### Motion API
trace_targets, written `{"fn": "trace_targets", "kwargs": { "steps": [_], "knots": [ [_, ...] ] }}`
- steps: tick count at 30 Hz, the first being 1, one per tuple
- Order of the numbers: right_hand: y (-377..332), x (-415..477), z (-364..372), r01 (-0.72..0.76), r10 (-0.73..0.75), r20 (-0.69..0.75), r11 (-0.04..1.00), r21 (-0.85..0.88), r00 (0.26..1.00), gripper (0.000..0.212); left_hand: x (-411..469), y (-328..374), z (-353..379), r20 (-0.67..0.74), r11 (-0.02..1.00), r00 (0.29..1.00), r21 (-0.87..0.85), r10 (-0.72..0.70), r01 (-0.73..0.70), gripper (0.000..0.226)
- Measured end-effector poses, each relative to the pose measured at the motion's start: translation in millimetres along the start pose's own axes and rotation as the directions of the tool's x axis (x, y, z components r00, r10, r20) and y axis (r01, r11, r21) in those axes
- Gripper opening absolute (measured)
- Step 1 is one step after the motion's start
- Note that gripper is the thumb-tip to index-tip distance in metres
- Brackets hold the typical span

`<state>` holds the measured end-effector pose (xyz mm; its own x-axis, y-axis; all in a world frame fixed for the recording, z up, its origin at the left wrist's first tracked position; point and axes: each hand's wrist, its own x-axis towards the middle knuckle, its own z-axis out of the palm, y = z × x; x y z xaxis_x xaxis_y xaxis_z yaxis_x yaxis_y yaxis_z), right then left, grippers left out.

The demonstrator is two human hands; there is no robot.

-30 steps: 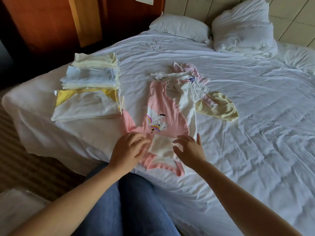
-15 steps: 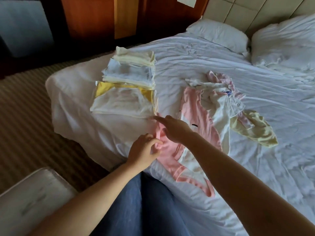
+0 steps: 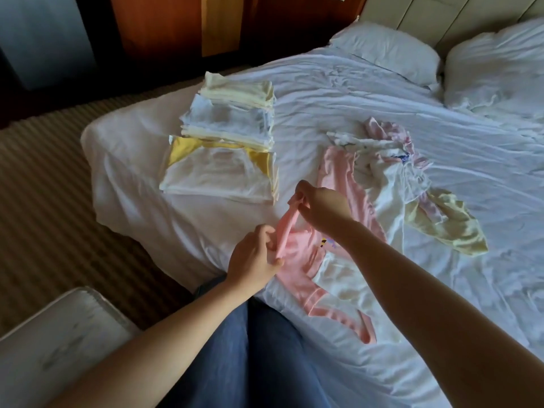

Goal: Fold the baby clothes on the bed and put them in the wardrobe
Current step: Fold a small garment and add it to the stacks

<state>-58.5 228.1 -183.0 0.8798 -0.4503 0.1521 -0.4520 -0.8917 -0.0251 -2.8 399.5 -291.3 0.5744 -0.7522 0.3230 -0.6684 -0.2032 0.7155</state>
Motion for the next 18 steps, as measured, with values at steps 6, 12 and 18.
{"fn": "trace_targets", "kwargs": {
  "steps": [6,12,18],
  "knots": [
    [20,-43,-29,0.050,-0.047,-0.309,0.999,0.001,0.950,0.013,5,32,-9,0.061,0.998,0.997,0.044,-0.056,0.053,0.029],
    [54,-120,-38,0.015,-0.056,-0.501,0.996,-0.085,0.864,0.025,4,62,-7,0.112,0.975,0.991,0.197,0.079,-0.100,0.021],
    [75,-212,11,-0.058,0.024,-0.263,0.991,-0.122,0.965,0.034,-1,71,8,0.414,0.851,0.901,0.419,0.131,-0.316,0.015]
  ]
}}
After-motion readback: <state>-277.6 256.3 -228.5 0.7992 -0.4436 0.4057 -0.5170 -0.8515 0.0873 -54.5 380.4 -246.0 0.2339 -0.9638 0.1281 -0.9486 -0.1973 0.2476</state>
